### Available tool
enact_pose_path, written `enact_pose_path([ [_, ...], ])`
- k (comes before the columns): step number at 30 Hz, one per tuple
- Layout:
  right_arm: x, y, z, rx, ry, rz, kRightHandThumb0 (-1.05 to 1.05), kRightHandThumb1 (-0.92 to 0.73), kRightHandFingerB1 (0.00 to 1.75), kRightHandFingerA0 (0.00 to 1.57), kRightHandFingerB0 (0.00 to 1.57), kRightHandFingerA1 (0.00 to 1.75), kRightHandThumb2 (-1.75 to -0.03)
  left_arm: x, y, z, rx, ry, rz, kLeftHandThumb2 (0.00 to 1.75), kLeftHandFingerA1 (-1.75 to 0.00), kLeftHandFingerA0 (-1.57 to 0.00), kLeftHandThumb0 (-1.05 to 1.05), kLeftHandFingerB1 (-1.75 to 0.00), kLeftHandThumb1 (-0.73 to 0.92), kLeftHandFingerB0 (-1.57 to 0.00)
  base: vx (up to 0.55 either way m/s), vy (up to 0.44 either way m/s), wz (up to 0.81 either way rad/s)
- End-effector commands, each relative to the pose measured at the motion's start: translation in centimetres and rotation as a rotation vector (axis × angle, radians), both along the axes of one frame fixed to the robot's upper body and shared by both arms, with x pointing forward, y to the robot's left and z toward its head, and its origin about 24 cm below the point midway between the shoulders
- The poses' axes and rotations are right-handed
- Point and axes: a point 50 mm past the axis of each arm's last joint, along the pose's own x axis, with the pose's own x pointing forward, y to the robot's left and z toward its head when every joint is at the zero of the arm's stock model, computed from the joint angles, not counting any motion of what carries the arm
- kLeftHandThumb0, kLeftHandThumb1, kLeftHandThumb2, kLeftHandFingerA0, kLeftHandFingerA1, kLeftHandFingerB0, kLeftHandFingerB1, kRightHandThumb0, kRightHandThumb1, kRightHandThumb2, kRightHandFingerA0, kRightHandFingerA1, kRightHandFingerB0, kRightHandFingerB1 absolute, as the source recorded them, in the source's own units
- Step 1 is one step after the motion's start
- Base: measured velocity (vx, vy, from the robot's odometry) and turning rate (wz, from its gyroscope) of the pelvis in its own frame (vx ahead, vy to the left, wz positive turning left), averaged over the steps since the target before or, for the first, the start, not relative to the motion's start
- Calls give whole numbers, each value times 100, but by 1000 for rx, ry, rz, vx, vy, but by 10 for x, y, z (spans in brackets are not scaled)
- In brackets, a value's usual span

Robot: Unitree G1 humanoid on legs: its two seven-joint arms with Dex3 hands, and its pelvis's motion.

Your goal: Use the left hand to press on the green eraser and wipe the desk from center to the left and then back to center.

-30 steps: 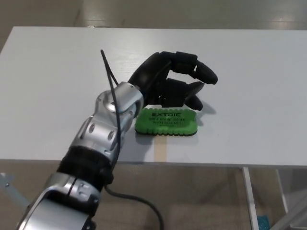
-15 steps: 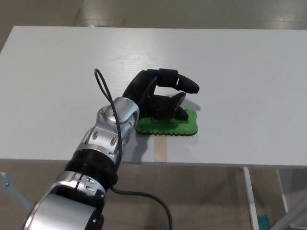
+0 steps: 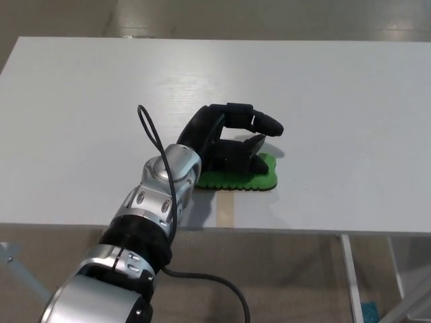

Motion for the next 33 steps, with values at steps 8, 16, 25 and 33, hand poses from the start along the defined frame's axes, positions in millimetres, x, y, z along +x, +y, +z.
enact_pose_path([
  [8,-3,0,-1,20,-1,-3,-37,-73,39,69,54,54,-62,-12,7,-27,12,33,13,88,-87,-103,-26,-83,67,-91,0,0,0],
  [16,-3,0,-1,32,-4,-5,-37,-73,39,69,54,54,-62,-11,15,-28,31,29,18,88,-88,-102,-26,-84,66,-91,0,0,0],
  [25,-5,0,-2,36,6,-5,-37,-73,39,69,54,55,-62,-12,30,-32,20,46,44,88,-88,-102,-26,-84,67,-90,0,0,0],
  [33,-7,-1,-4,46,20,-22,-37,-74,39,69,56,54,-62,-14,83,-38,42,45,131,64,-82,-107,-18,-77,83,-92,0,0,0],
])
